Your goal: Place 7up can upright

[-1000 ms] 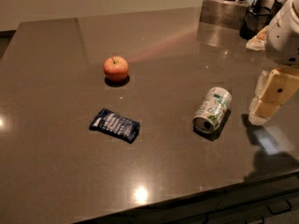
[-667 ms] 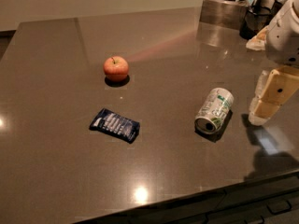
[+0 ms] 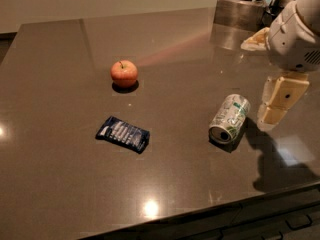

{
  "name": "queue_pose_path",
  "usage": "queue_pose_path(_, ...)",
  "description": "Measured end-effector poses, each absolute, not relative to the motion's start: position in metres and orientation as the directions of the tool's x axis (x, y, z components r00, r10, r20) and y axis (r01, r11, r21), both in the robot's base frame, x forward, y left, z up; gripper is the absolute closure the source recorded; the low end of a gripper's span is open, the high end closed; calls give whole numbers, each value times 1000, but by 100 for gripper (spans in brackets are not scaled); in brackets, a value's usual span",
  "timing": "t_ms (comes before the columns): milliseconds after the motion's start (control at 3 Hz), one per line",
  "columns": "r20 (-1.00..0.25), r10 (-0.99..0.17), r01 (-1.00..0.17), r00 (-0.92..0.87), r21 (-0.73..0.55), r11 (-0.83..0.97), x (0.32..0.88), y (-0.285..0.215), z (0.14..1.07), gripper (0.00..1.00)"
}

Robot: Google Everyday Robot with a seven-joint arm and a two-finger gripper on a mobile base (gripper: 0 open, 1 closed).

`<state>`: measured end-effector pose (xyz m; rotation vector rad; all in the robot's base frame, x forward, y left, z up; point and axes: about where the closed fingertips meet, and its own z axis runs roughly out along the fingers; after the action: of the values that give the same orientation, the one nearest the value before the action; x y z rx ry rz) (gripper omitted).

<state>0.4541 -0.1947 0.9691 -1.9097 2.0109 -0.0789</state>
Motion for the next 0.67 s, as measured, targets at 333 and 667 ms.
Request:
queue_pose_path(333,-197,-968,-948,157,-304,-92,467,-182,959,0)
queue_pose_path(667,-151,-924,-907,352,-297,-297,474,-170,945,0)
